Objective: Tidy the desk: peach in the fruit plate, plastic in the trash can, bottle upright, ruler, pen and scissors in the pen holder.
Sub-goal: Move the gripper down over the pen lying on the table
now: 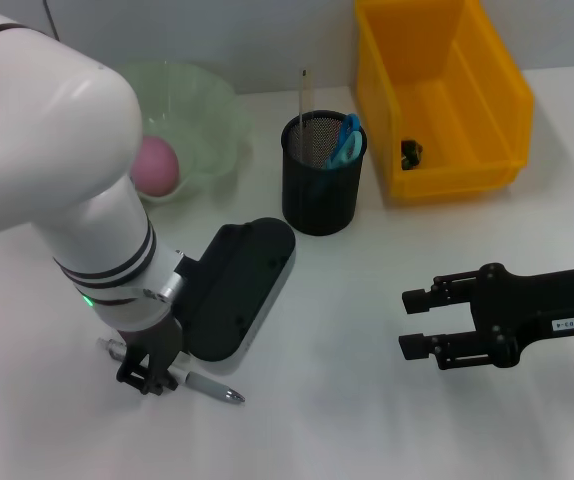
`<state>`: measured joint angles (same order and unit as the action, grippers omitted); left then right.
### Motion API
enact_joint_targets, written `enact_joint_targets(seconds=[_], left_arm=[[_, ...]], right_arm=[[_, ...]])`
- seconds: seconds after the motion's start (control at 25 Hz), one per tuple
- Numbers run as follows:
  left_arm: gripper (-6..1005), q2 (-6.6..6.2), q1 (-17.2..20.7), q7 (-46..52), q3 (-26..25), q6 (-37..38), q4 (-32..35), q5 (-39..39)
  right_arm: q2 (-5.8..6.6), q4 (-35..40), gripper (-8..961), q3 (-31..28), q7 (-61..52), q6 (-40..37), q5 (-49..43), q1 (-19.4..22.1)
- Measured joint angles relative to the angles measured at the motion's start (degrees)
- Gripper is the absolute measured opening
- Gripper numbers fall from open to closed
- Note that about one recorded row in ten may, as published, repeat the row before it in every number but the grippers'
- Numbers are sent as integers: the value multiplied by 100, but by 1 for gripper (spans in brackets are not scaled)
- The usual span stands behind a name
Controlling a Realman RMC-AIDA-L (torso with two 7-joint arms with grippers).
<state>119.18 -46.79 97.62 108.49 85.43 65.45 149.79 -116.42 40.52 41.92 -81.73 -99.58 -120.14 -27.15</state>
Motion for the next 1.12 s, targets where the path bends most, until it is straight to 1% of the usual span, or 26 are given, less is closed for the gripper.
enact_joint_targets(seconds=[0.24,0.64,1.12], left_arm=[[374,0,-101,157,200,-16,-20,-28],[375,0,-164,292,371,23,-5,-153],[375,0,-188,352,451,-3,-8,-169]], right_arm=[[-20,12,628,0,109,0,0,-1],[-24,5,628,0,141,7,0,-9],[-22,9,628,0,141,9,-1,-19]])
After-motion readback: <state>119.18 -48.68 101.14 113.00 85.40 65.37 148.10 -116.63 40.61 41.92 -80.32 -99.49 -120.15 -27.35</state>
